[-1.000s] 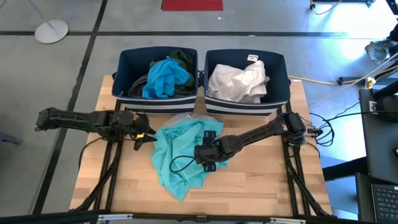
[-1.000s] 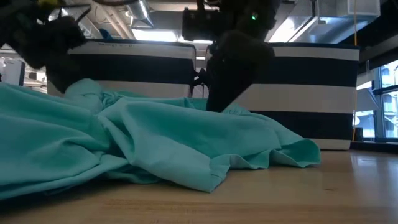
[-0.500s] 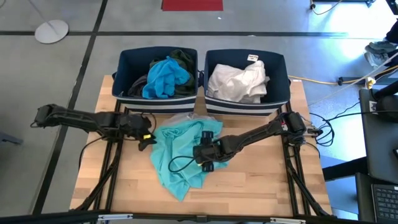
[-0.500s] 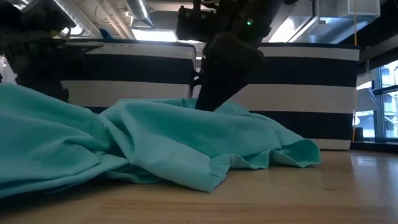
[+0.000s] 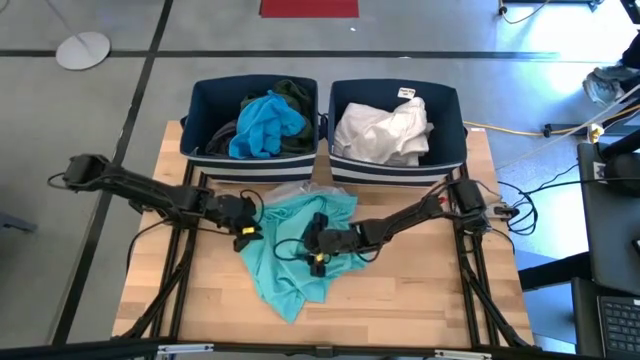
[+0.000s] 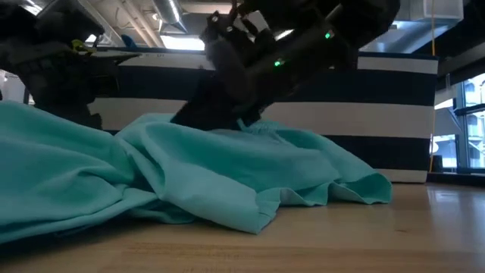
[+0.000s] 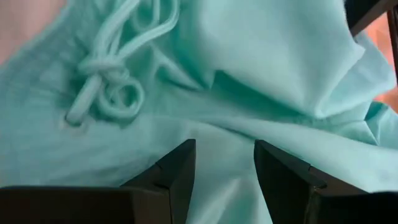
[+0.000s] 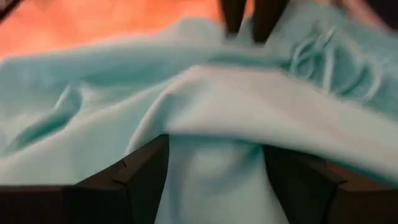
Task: Sort clothes
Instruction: Put the light blue shorts into the left blue laundry bin
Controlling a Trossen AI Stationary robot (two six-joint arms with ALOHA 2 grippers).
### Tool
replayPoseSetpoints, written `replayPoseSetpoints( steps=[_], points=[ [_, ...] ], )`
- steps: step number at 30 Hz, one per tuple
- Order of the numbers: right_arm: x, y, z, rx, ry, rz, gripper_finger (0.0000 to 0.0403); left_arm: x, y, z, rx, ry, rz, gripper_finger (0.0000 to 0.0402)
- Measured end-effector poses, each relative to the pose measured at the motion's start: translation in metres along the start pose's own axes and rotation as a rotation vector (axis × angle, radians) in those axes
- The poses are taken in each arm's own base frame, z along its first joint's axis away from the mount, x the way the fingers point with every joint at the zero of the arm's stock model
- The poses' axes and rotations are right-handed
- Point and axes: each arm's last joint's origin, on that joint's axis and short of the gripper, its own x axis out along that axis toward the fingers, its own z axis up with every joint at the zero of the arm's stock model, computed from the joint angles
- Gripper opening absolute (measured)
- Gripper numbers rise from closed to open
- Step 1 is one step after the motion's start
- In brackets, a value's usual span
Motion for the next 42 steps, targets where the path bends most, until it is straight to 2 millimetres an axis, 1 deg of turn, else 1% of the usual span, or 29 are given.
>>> replayPoseSetpoints(
  steps=[2,5,10,14,17,22,26,28,30,32,35,38,39,40,42],
  points=[
    [0.003,0.000,-0.002,0.001,-0.006,-0.011,0.0262,0.006,-0.002,0.002,0.019,-0.014,-0.009,0.0155],
    [0.013,0.001,-0.004,-0.014,-0.048,-0.013,0.0262,0.014,-0.002,0.002,0.035,-0.011,-0.008,0.0155],
    [0.030,0.004,-0.011,-0.040,-0.036,-0.025,0.0262,0.029,-0.001,0.001,0.032,0.004,-0.001,0.0155],
    [0.040,0.007,-0.007,-0.073,-0.052,-0.009,0.0262,0.038,-0.001,0.000,0.037,0.003,-0.004,0.0155],
    [0.050,0.005,-0.002,-0.090,-0.074,-0.043,0.0262,0.043,-0.003,0.003,0.047,-0.032,-0.023,0.0155],
    [0.069,-0.002,-0.006,-0.149,-0.058,-0.097,0.0262,0.052,-0.005,0.007,0.066,-0.086,-0.055,0.0155],
    [0.081,-0.005,-0.010,-0.163,-0.059,-0.122,0.0261,0.055,-0.005,0.006,0.060,-0.083,-0.055,0.0155],
    [0.086,-0.005,-0.010,-0.178,-0.061,-0.134,0.0253,0.055,-0.005,0.006,0.065,-0.079,-0.053,0.0155],
    [0.089,-0.006,-0.012,-0.198,-0.052,-0.138,0.0232,0.055,-0.005,0.006,0.066,-0.083,-0.055,0.0155],
    [0.090,-0.006,-0.012,-0.204,-0.049,-0.146,0.0193,0.054,-0.006,0.007,0.066,-0.085,-0.064,0.0155],
    [0.090,-0.006,-0.013,-0.210,-0.028,-0.151,0.0114,0.050,-0.009,0.010,0.069,-0.084,-0.083,0.0155],
    [0.090,-0.007,-0.016,-0.220,0.009,-0.155,0.0030,0.042,-0.015,0.018,0.076,-0.078,-0.103,0.0155],
    [0.090,-0.007,-0.017,-0.219,0.020,-0.156,0.0020,0.038,-0.017,0.020,0.075,-0.067,-0.111,0.0155],
    [0.090,-0.008,-0.018,-0.214,0.028,-0.159,0.0018,0.033,-0.021,0.024,0.078,-0.065,-0.128,0.0155],
    [0.088,-0.009,-0.017,-0.217,0.046,-0.169,0.0030,0.022,-0.024,0.027,0.089,-0.041,-0.129,0.0155]
  ],
)
